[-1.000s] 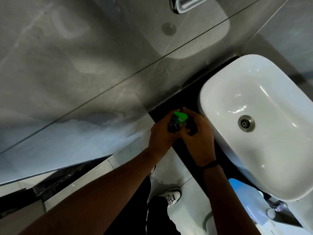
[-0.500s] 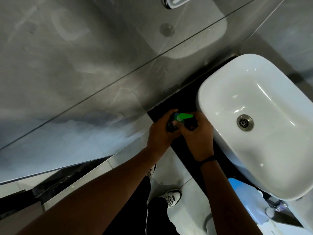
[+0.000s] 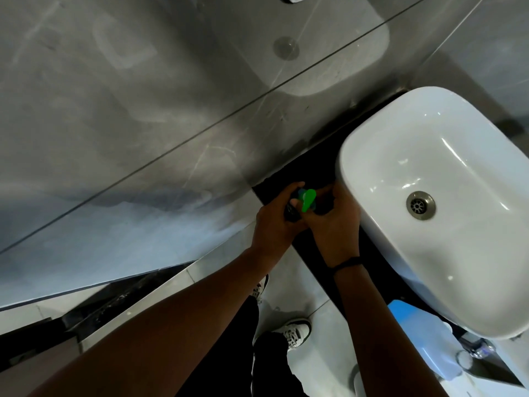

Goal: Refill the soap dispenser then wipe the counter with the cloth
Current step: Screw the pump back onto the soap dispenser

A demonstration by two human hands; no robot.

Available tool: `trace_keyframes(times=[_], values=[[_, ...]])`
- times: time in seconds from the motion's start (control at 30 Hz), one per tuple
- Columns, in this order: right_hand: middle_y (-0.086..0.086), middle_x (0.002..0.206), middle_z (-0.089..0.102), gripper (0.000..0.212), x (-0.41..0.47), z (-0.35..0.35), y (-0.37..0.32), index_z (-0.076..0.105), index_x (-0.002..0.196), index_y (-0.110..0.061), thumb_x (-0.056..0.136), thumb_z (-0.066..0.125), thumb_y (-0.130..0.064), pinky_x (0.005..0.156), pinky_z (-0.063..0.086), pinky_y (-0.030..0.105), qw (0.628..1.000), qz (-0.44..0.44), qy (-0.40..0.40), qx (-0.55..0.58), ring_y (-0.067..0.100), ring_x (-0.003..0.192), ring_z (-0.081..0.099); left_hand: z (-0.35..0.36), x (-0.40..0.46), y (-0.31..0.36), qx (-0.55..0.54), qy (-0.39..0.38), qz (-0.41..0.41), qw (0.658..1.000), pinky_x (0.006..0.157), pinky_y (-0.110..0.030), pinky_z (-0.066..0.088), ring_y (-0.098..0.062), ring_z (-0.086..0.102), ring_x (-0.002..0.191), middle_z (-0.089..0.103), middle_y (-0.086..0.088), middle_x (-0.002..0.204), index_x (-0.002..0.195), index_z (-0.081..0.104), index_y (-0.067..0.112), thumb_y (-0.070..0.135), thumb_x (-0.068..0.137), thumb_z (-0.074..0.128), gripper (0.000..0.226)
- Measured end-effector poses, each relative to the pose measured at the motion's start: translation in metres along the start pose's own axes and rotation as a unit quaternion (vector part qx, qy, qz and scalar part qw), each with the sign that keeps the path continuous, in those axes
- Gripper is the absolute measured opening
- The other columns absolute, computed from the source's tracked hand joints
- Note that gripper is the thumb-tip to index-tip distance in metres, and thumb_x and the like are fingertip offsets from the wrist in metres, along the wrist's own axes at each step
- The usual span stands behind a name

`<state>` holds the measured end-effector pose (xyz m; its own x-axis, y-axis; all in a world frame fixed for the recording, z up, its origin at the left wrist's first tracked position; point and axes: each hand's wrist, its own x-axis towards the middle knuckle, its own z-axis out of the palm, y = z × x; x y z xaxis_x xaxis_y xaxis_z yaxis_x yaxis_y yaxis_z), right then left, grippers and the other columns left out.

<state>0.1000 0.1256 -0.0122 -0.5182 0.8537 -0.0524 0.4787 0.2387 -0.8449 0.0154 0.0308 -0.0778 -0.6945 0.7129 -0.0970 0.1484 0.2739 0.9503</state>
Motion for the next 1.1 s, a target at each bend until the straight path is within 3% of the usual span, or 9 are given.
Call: trace_keyframes(times=[0.17,0.3,0.43,0.53,0.6,0.7,0.87,1.03,1.1], values=[[-0.006,0.115,0.059,0.042,-0.002,-0.009,0.001,0.069,0.123,-0.017,0.083,0.082,-0.020,0.081,0.039,-0.004,0.996,-0.050,-0.068,-0.042,0.005,0.101,0.062,0.002,0.001,-0.004,0.011,0.010,0.011,1.000,0.090,-0.023,0.063,-0.008,0.076,0.107,0.079,0.009,0.120,0.149,0.061,0.024,0.066,0.088,0.075,0.075],[-0.002,0.099,0.061,0.015,0.000,-0.009,-0.001,0.070,0.098,-0.016,0.084,0.071,-0.019,0.069,0.040,0.001,0.996,-0.047,-0.054,-0.058,0.019,0.085,0.062,0.003,0.000,-0.001,0.005,0.018,0.002,1.000,0.088,-0.016,0.060,-0.004,0.075,0.108,0.077,0.014,0.120,0.150,0.059,0.031,0.086,0.081,0.065,0.088],[0.003,0.091,0.061,0.039,-0.001,-0.001,-0.004,0.056,0.087,-0.022,0.077,0.089,-0.039,0.064,0.038,0.008,0.998,0.004,-0.004,-0.063,0.007,0.078,0.055,0.003,-0.004,0.001,-0.003,0.022,0.010,1.000,0.085,-0.009,0.056,0.012,0.070,0.103,0.070,0.030,0.113,0.148,0.058,0.034,0.082,0.087,0.063,0.078],[-0.002,0.114,0.059,0.049,-0.003,-0.005,-0.002,0.065,0.114,-0.020,0.077,0.088,-0.043,0.080,0.040,0.000,0.998,-0.021,-0.038,-0.051,-0.010,0.097,0.054,0.003,-0.003,0.003,0.001,0.019,0.016,1.000,0.086,-0.007,0.055,0.019,0.067,0.104,0.065,0.043,0.108,0.145,0.056,0.038,0.078,0.089,0.067,0.070],[-0.003,0.124,0.057,0.052,-0.002,-0.008,0.000,0.066,0.129,-0.017,0.085,0.084,-0.038,0.088,0.039,0.003,0.993,-0.029,-0.087,-0.072,0.002,0.112,0.057,0.002,-0.002,0.005,0.004,0.021,0.019,1.000,0.086,-0.006,0.053,0.019,0.067,0.104,0.065,0.047,0.106,0.145,0.057,0.039,0.078,0.089,0.067,0.068],[-0.001,0.104,0.060,0.023,0.000,-0.007,-0.003,0.071,0.104,-0.012,0.088,0.081,-0.025,0.073,0.036,0.006,0.993,-0.027,-0.070,-0.088,0.022,0.094,0.062,0.002,-0.001,0.006,0.014,0.032,0.027,0.999,0.079,-0.002,0.049,0.021,0.066,0.096,0.063,0.051,0.101,0.144,0.054,0.043,0.087,0.087,0.058,0.072],[0.000,0.097,0.055,0.027,-0.001,0.002,-0.012,0.055,0.090,-0.022,0.084,0.081,-0.024,0.069,0.037,0.015,0.997,0.001,-0.027,-0.070,0.024,0.088,0.058,0.005,-0.001,0.005,0.009,0.053,0.027,0.998,0.075,0.001,0.046,0.025,0.063,0.090,0.061,0.053,0.100,0.144,0.055,0.040,0.086,0.094,0.049,0.068],[-0.012,0.114,0.053,0.047,-0.005,-0.010,-0.016,0.065,0.124,-0.021,0.085,0.082,-0.041,0.086,0.043,0.002,0.997,-0.025,-0.039,-0.065,-0.002,0.101,0.056,0.005,0.002,0.003,0.001,0.019,0.017,1.000,0.080,-0.003,0.051,0.018,0.068,0.099,0.066,0.046,0.106,0.142,0.058,0.043,0.076,0.093,0.063,0.059],[-0.015,0.116,0.054,0.041,-0.004,-0.019,-0.021,0.067,0.130,-0.024,0.093,0.075,-0.037,0.094,0.050,0.013,0.995,-0.063,-0.038,-0.073,0.001,0.105,0.057,0.004,0.002,0.003,-0.012,0.005,0.005,1.000,0.081,-0.006,0.053,0.010,0.072,0.101,0.070,0.038,0.107,0.138,0.061,0.043,0.068,0.090,0.074,0.056]])
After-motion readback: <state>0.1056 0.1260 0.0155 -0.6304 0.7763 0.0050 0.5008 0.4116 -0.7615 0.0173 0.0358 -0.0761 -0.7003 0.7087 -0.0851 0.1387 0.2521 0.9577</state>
